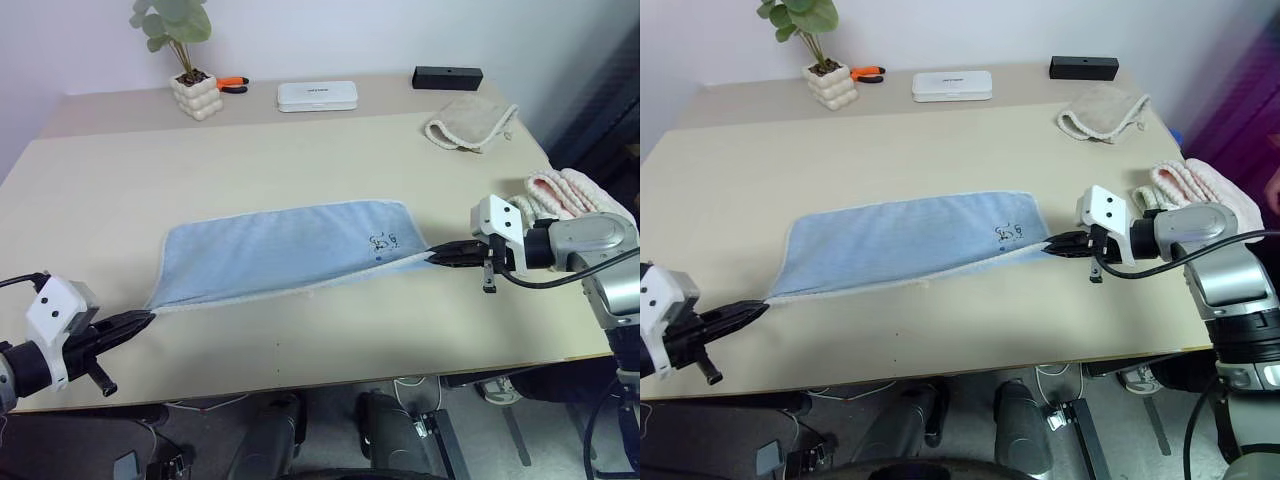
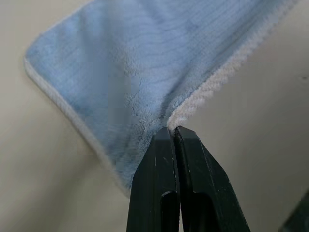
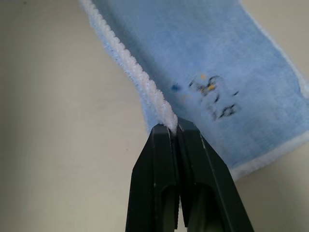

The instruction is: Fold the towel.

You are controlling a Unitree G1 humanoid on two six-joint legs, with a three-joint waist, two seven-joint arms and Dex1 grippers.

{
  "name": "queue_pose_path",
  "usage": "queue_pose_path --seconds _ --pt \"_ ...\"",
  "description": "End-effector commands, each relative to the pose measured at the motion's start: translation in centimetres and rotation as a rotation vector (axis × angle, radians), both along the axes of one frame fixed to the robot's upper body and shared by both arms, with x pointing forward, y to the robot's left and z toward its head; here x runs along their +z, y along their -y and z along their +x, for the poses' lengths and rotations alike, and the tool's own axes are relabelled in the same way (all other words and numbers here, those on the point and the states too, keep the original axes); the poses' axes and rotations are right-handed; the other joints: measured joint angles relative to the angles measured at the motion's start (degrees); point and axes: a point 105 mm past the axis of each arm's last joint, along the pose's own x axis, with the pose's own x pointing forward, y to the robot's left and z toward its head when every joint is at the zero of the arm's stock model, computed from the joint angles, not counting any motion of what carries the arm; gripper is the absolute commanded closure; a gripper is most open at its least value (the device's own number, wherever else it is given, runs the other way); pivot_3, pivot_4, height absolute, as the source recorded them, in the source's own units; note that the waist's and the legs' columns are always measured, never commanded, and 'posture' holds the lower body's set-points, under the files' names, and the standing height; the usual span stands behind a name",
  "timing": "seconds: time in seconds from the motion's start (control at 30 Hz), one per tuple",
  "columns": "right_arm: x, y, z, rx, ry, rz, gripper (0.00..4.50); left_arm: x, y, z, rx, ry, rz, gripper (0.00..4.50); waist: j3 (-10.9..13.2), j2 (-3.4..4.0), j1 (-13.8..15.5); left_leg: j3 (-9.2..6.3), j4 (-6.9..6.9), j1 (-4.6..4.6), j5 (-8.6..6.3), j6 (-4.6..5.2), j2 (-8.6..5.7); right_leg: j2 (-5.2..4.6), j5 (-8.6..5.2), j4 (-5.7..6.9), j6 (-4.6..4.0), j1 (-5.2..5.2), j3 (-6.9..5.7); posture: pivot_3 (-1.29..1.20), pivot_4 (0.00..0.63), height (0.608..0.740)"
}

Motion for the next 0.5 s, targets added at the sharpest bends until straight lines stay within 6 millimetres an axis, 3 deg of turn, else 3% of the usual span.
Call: queue_pose_path --seconds 0.03,0.27,0.5 --pt "1.9 -0.4 2.4 -0.052 0.146 0.015 4.47 1.1 -1.0 2.8 0.040 0.117 0.065 4.50 -0.01 0.01 0.13 0.00 0.00 0.06 -0.01 -0.02 0.02 0.01 0.03 -0.08 -0.03 0.10 -0.04 0.00 0.150 0.740" --pt "1.0 -1.4 8.2 -0.171 0.257 -0.007 4.47 0.8 -2.4 9.8 0.101 0.224 0.123 4.50 -0.02 -0.03 -0.09 0.02 -0.13 0.24 -0.03 -0.01 0.11 0.19 0.29 -0.37 0.11 0.29 -0.18 0.00 0.150 0.740" --pt "0.0 -2.3 10.8 -0.221 0.281 0.001 4.47 0.3 -1.7 14.2 0.106 0.265 0.095 4.50 -0.01 -0.03 -0.49 0.03 -0.09 0.26 -0.03 -0.25 0.19 0.49 0.50 -0.37 0.23 0.26 -0.10 0.00 0.150 0.740"
